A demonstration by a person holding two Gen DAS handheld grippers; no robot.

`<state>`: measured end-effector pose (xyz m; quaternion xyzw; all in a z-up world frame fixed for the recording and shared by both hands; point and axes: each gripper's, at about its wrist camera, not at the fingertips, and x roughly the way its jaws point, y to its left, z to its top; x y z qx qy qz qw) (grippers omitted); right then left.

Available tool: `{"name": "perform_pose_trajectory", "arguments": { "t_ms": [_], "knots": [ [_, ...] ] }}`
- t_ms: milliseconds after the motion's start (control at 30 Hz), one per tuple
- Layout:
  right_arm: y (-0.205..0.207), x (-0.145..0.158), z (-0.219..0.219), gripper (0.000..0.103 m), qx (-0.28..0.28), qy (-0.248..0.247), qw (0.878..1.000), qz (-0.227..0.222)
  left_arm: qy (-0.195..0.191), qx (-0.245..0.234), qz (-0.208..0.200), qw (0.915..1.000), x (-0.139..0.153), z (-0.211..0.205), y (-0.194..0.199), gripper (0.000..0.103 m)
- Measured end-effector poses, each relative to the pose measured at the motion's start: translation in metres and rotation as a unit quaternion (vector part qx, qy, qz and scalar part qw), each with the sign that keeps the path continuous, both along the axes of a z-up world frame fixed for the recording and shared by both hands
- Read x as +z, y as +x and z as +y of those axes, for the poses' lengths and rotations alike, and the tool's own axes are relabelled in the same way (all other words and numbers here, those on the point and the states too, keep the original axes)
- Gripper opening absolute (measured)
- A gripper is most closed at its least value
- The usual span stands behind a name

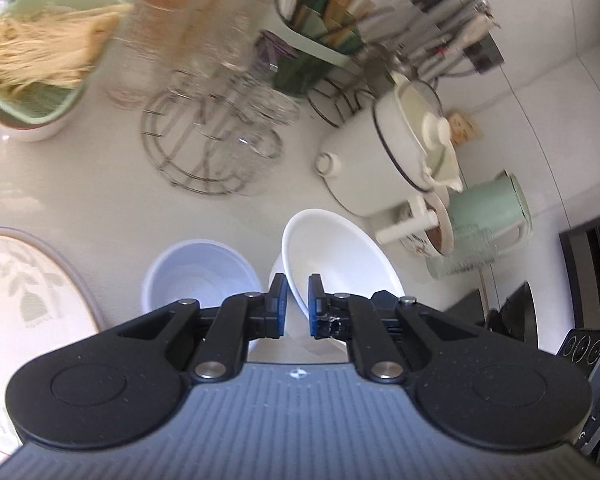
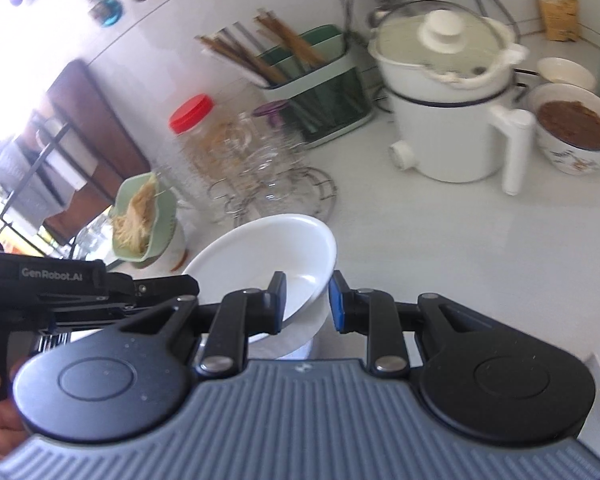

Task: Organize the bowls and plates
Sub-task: 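Lift the ceramic bowl with the left tool and carry it over the plastic bowls, then lower the ceramic bowl into the plastic bowls and open the left tool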

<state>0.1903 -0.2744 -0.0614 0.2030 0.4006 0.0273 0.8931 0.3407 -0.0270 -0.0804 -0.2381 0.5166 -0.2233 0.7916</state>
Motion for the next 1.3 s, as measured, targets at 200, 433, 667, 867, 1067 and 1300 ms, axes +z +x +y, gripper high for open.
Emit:
{"name": "perform_pose_trajectory", "arguments": {
  "t_ms": [200, 433, 667, 867, 1067, 1300],
  "knots": [
    [0.024, -0.011, 0.022, 0.026, 0.050, -0.008, 0.999, 0.016, 0.019, 0.037, 0.007, 0.9991, -0.014, 0.022, 0.003, 0.011],
    [0.047, -0.034, 0.040, 0.026, 0.094, -0.013, 0.993, 0.066, 0.053, 0.069, 0.014, 0.9961, -0.034, 0.032, 0.005, 0.011],
    [0.051, -0.053, 0.044, 0.027, 0.119, -0.021, 0.987, 0.108, 0.075, 0.069, 0.029, 0.9944, -0.049, 0.026, 0.003, 0.011],
    [0.052, -0.062, 0.040, 0.028, 0.120, -0.009, 0.985, 0.125, 0.095, 0.067, 0.038, 0.9925, -0.058, 0.020, -0.001, 0.011],
    [0.054, -0.061, 0.034, 0.034, 0.116, 0.005, 0.986, 0.122, 0.094, 0.067, 0.047, 0.9922, -0.061, 0.020, -0.003, 0.011],
    [0.063, -0.057, 0.032, 0.042, 0.115, 0.004, 0.987, 0.111, 0.092, 0.073, 0.044, 0.9922, -0.057, 0.026, -0.009, 0.023]
  ]
}}
